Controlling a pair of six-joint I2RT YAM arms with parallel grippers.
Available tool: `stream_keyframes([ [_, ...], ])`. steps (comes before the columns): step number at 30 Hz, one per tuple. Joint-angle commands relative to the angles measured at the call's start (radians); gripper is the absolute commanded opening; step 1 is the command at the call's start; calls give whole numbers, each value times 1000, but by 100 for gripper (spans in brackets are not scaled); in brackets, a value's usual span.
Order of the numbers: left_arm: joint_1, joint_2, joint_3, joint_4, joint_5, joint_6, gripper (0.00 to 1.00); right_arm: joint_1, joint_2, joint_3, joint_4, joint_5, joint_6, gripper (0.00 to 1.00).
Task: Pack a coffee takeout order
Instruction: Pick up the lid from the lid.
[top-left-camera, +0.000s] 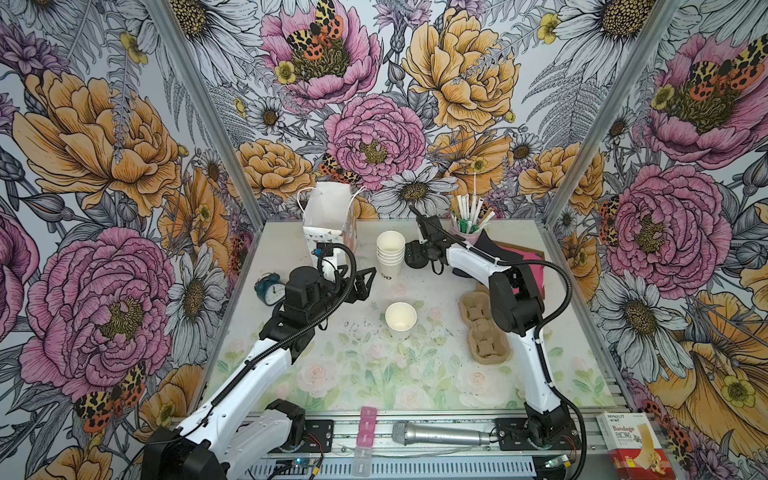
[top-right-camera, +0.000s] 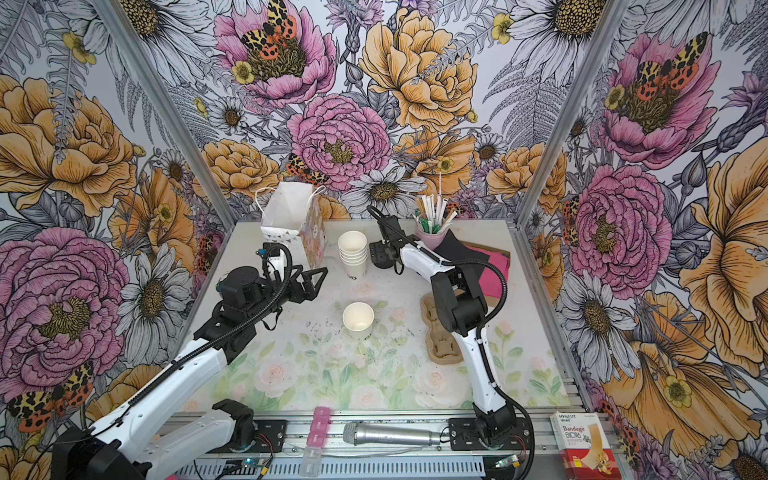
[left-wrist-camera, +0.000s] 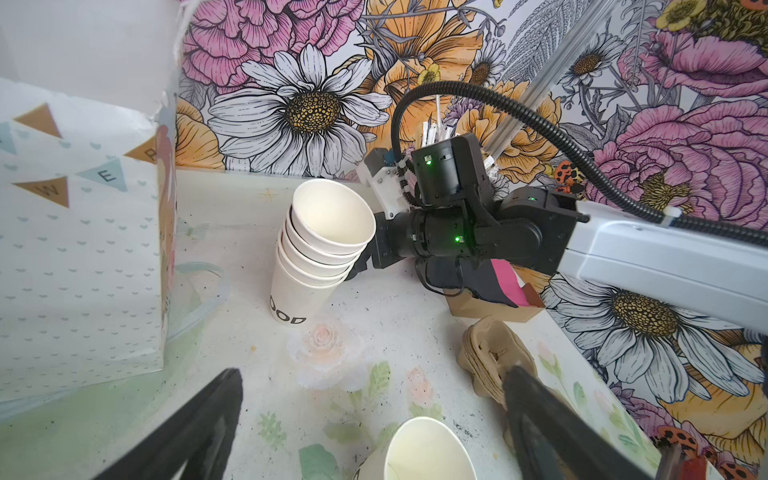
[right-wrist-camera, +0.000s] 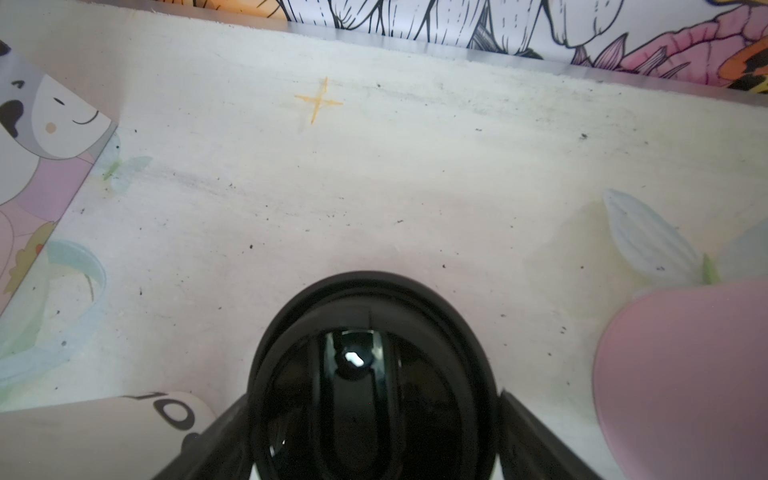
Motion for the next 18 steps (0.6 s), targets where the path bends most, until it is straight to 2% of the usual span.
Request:
stream_keyframes([
  [1,-2,4,-14,-11,-21,22,99,5,24,33,0,18,-25,87],
  [5,-3,2,-17,-12,-24,22,99,5,32,38,-7,23,-24,82],
  [9,0,1,-19,-11,-23,22,99,5,31,31,-8,39,-24,72],
  [18,-1,4,-21,-11,-24,19,99,3,-7,28,-9,12,-12,70],
])
